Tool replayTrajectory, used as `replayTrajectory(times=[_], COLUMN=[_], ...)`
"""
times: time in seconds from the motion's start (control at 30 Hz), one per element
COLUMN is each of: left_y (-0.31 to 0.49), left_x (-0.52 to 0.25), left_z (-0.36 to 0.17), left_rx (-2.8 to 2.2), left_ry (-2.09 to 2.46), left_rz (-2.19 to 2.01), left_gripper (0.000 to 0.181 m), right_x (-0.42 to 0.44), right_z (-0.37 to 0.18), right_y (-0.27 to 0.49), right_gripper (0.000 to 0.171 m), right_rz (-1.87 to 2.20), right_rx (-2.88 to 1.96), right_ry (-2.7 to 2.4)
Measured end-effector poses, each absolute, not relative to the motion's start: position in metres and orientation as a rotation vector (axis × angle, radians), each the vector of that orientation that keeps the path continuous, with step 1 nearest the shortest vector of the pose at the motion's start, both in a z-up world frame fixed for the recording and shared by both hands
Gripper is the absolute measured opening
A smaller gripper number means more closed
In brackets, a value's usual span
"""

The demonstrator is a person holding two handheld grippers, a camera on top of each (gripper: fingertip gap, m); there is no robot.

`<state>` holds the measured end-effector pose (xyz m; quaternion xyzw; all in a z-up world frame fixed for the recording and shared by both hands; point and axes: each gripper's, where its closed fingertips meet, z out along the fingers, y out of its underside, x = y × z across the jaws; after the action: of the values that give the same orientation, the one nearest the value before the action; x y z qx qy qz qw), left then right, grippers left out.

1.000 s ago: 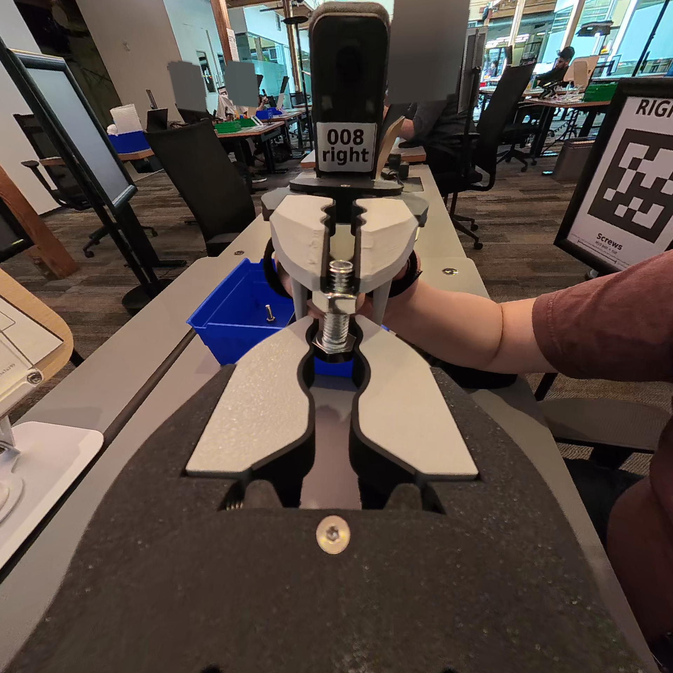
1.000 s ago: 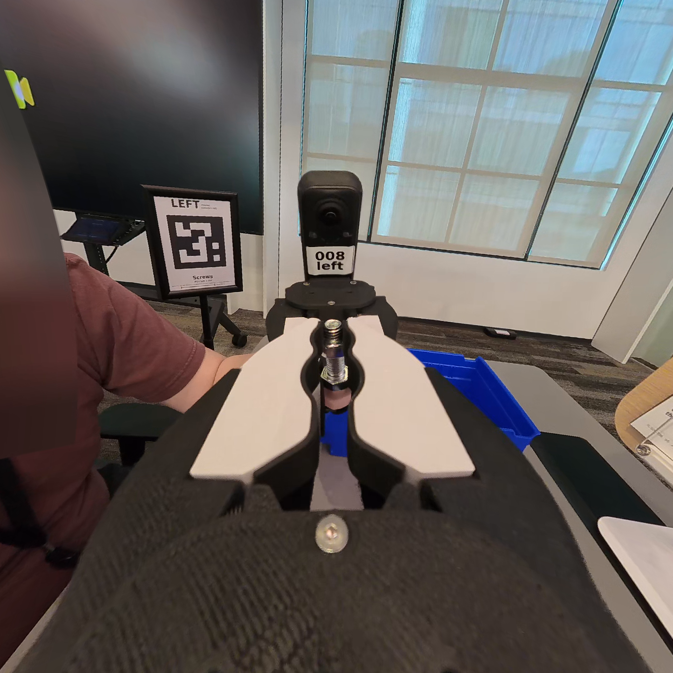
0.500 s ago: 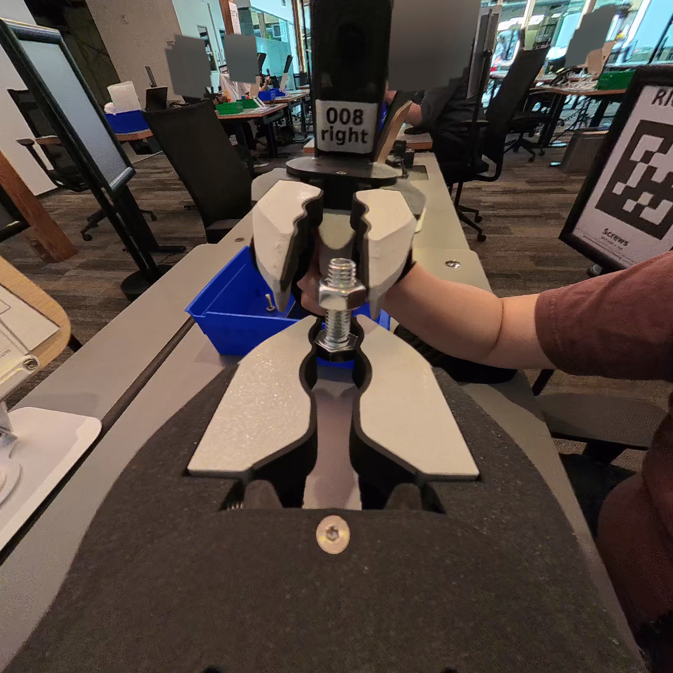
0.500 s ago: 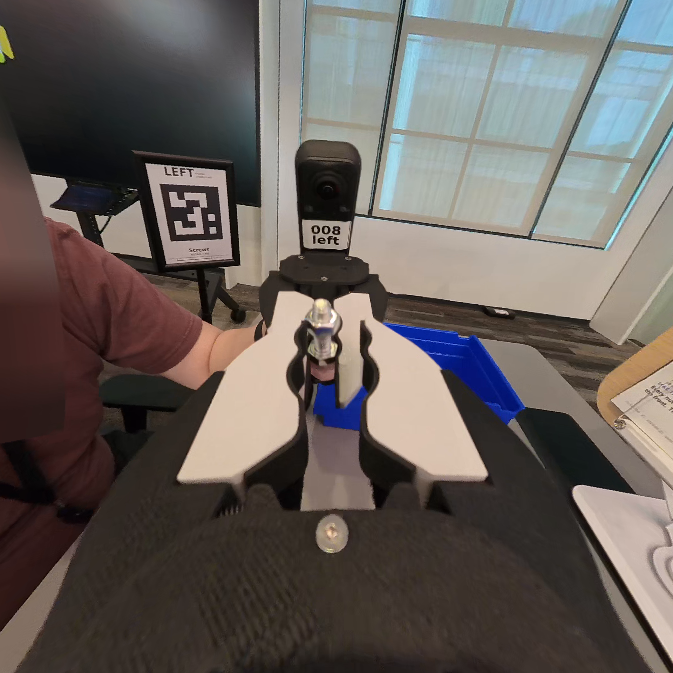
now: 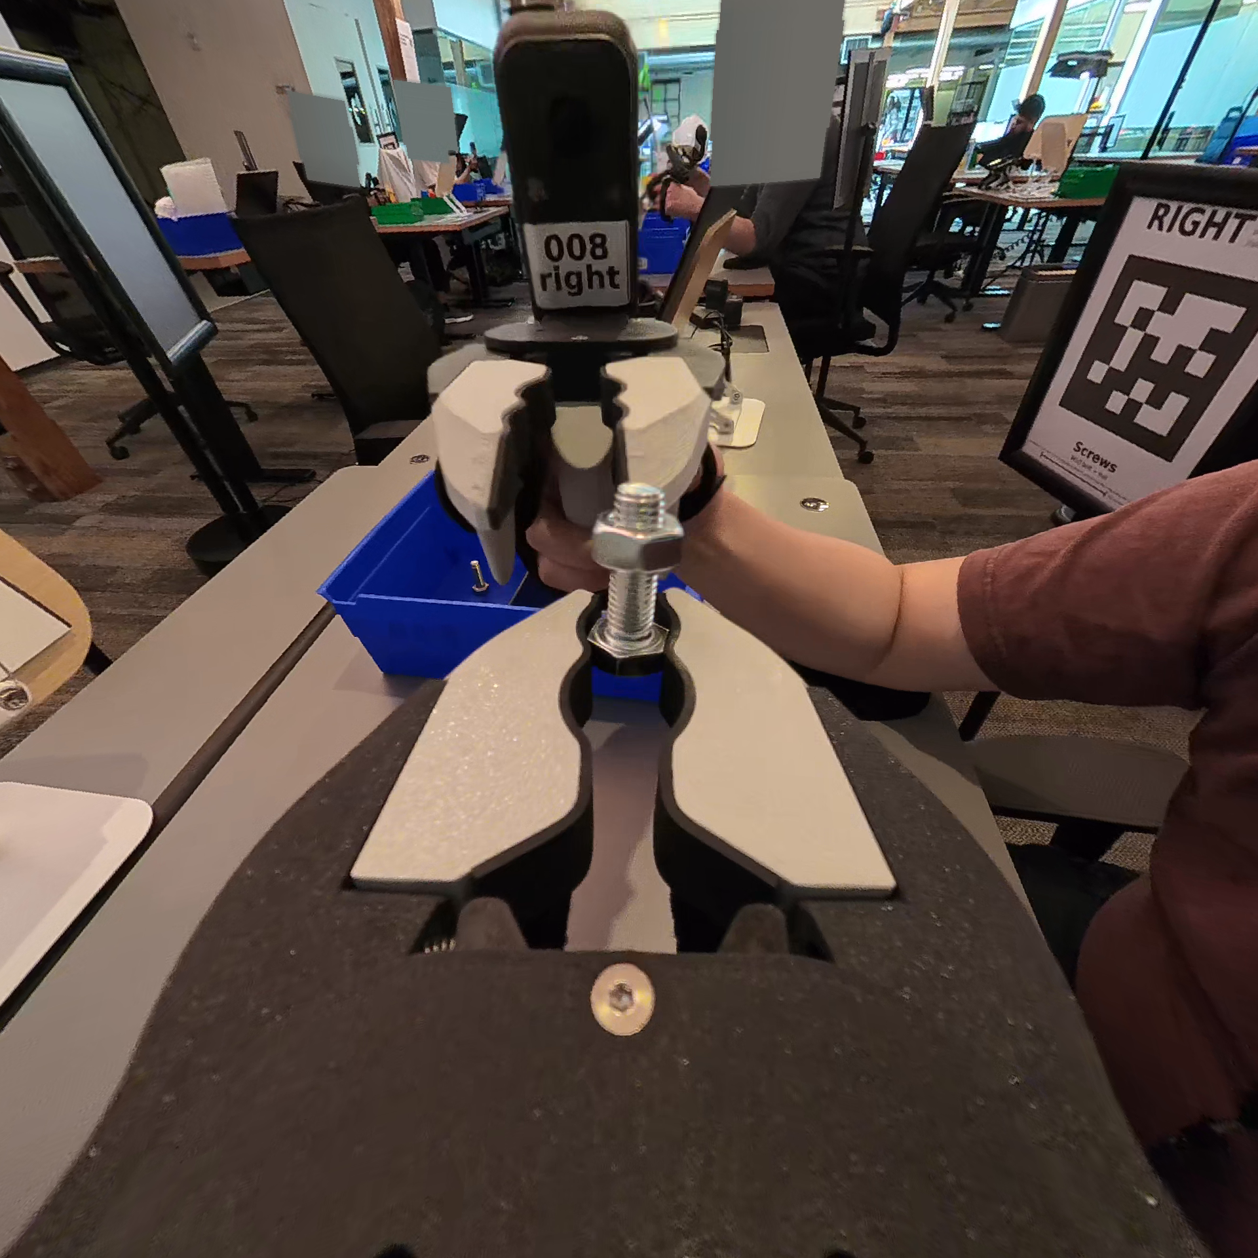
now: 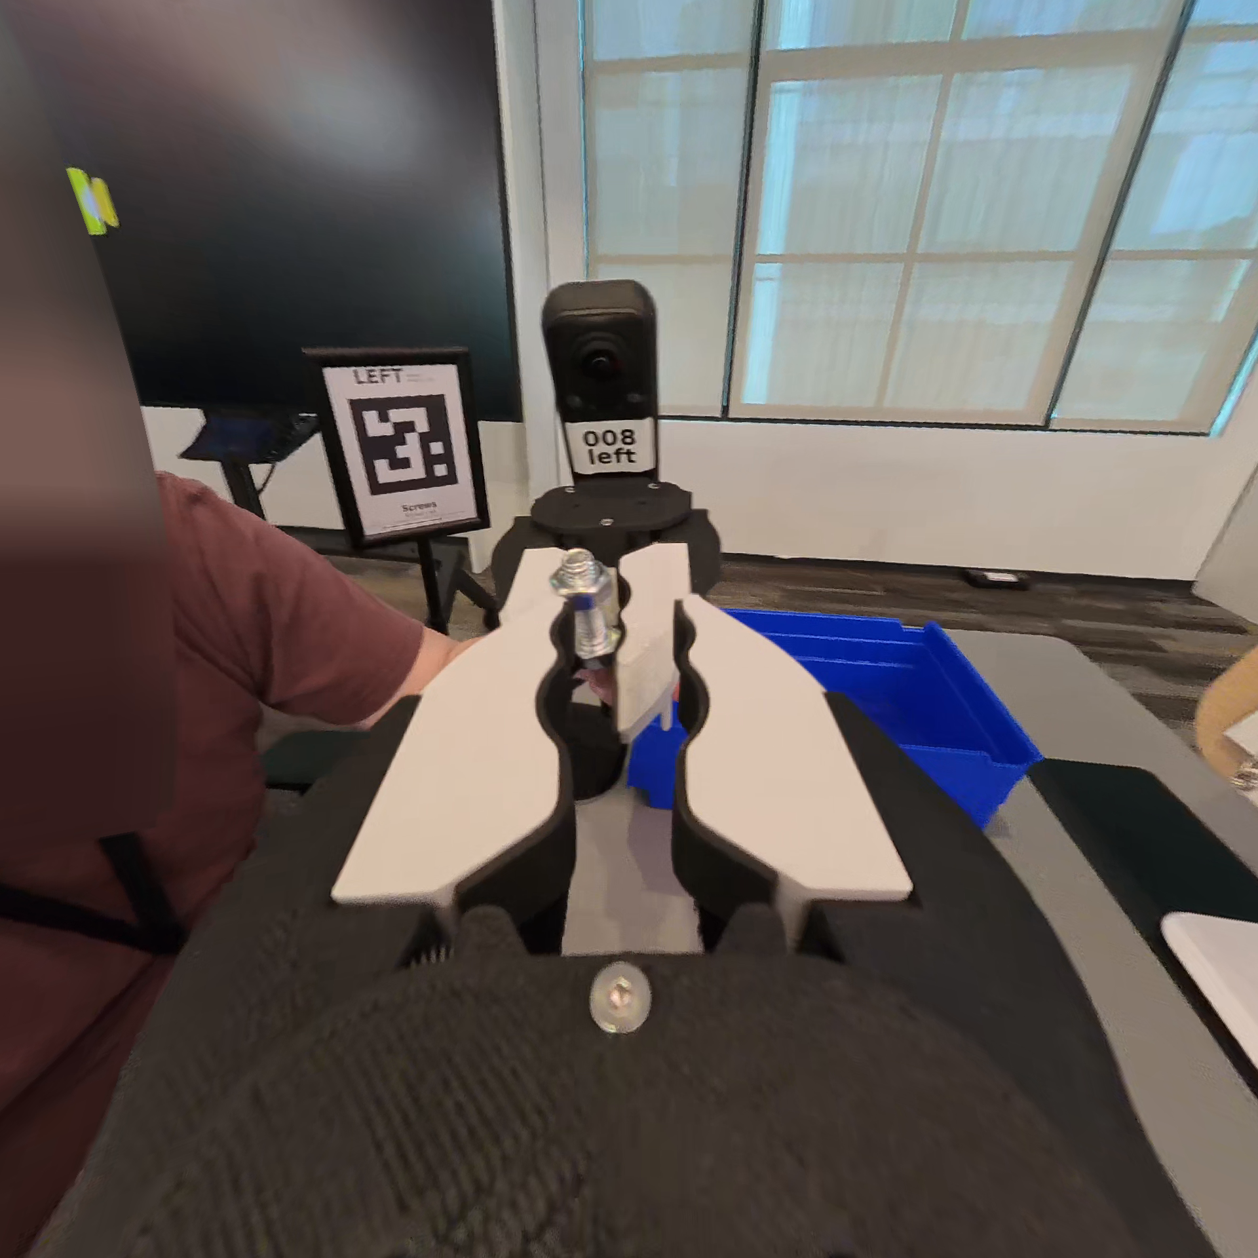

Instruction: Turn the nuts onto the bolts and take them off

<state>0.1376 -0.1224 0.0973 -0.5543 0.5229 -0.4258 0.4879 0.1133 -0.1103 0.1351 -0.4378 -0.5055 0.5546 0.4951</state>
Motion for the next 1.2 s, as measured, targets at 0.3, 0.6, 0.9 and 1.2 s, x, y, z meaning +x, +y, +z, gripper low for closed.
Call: replayTrajectory(times=[0.3,0.6,0.9,1.2], left_y=[-0.125,-0.125,-0.126,-0.129], left_x=[0.141,0.140,0.139,0.138], left_z=[0.095,0.095,0.096,0.098], left_rx=[-1.345,-1.341,-1.336,-1.331], left_ry=[1.286,1.293,1.298,1.305], left_rz=[-1.028,-1.029,-1.024,-1.034], left_gripper=[0.015,0.014,0.014,0.014], right_x=[0.111,0.100,0.101,0.112], right_z=[0.134,0.132,0.134,0.139], right_y=[-0.114,-0.127,-0.134,-0.123], right_gripper=[0.030,0.033,0.033,0.034], right_rz=[1.343,1.317,1.335,1.434], right_rx=[-1.057,-1.043,-1.023,-1.034], right_ry=[-1.246,-1.295,-1.312,-1.251])
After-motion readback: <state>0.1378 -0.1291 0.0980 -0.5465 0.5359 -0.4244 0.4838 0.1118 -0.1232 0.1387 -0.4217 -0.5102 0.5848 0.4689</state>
